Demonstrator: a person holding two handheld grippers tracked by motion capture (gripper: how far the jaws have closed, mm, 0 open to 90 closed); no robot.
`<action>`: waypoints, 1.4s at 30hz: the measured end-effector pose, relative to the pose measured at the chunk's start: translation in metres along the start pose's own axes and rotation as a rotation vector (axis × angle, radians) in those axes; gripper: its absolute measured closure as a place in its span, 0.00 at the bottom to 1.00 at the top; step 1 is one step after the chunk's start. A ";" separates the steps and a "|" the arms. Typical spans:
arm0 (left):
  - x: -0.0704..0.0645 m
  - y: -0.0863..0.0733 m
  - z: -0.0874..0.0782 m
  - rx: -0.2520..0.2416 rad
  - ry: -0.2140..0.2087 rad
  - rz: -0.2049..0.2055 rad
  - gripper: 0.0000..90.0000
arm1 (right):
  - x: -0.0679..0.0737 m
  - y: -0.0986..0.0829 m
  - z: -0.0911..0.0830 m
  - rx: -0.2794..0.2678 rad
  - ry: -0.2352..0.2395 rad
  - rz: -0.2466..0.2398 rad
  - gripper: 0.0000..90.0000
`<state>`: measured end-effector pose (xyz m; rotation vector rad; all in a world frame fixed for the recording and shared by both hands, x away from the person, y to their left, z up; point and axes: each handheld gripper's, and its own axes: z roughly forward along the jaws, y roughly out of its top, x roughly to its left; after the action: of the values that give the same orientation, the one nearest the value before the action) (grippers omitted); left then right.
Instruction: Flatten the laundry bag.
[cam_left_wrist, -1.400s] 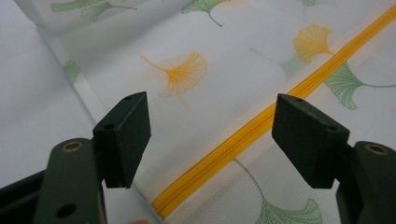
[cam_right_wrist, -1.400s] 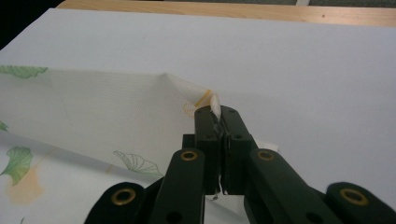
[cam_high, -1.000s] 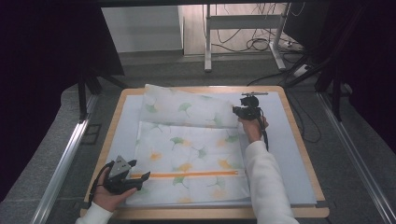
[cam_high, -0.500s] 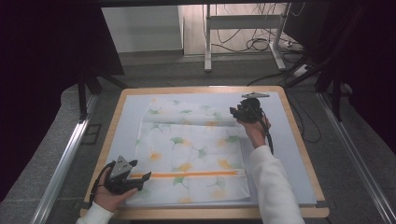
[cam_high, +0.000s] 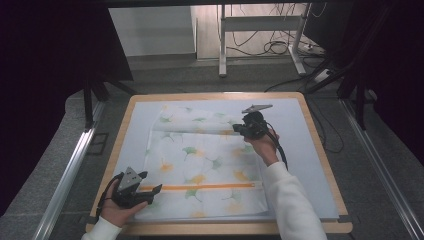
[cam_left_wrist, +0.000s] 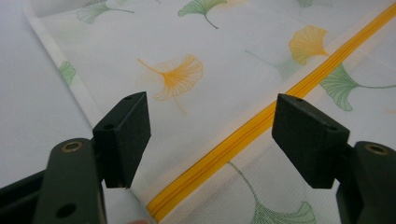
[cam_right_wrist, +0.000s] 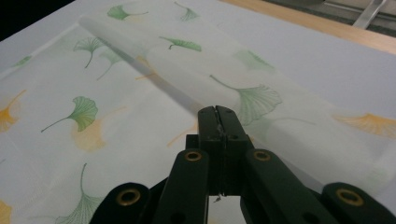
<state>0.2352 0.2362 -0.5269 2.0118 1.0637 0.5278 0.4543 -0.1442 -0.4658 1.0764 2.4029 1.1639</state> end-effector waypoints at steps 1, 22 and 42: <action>0.000 0.000 0.000 0.000 0.000 0.000 0.31 | 0.001 0.000 0.003 0.009 0.005 -0.002 0.99; 0.000 0.000 0.000 -0.004 -0.002 -0.007 0.31 | -0.005 0.003 0.049 0.137 -0.014 -0.007 0.99; 0.001 0.000 -0.002 -0.011 -0.007 -0.008 0.31 | -0.039 0.014 0.082 0.119 -0.097 0.108 0.99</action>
<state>0.2345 0.2382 -0.5252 1.9975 1.0619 0.5214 0.5300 -0.1204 -0.5111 1.2832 2.3901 0.9870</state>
